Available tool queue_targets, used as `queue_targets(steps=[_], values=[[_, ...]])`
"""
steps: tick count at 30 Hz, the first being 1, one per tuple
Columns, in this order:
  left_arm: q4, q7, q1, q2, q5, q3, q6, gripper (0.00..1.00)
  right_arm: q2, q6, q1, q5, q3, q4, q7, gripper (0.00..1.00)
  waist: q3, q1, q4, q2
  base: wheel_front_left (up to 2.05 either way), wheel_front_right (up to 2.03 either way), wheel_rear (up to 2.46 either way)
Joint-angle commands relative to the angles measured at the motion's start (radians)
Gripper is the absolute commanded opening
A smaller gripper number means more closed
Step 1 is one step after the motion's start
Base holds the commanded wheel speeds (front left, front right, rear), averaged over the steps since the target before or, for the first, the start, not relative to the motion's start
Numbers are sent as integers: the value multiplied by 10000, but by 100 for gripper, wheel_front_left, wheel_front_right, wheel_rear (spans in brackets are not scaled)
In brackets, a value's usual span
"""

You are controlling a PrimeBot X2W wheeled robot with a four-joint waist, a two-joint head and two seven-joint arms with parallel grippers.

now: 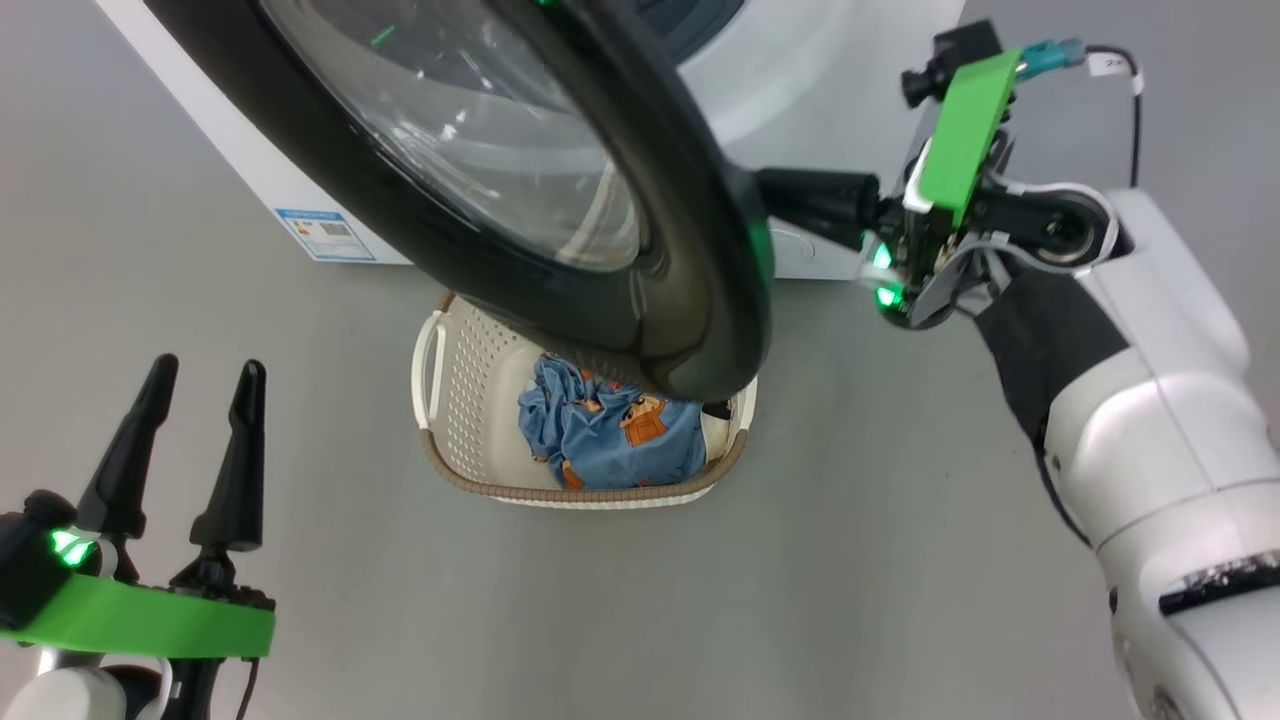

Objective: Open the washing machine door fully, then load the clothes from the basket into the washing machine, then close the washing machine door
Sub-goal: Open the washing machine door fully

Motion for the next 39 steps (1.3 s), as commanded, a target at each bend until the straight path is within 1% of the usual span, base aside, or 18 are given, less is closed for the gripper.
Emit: queue_targets(steps=[1,6,10,11,15,18,32,39], values=[[-212,-63,-70,357,83,380,-16,100,350,12,671,147,508,-200,132,0,-68,0,7,0,0,0,0],[-206,-63,-22,342,131,385,-16,100,350,12,1403,957,1628,-1080,50,0,-217,0,0,0,0,0,0],[-210,-63,-7,321,156,413,-16,100,350,12,1882,1696,2426,-1895,-280,0,-267,0,0,0,0,0,0],[-210,-63,-7,321,156,413,-16,100,350,12,1882,1696,2426,-1895,-280,0,-267,0,0,0,0,0,0],[-222,-63,-16,306,140,429,-16,100,350,12,2251,2506,3313,-2640,-776,0,-233,0,47,0,0,0,0],[-217,-63,-32,311,116,442,-16,100,350,12,2386,3073,3999,-2961,-1134,0,-181,0,116,0,0,0,0],[-117,-63,-154,312,83,570,-16,100,350,12,1990,5494,6709,-3969,-2559,0,-122,0,255,0,0,0,0],[-47,-63,-196,262,82,633,-16,100,350,12,1771,6522,7784,-4458,-3209,0,-107,0,257,0,0,0,0]])
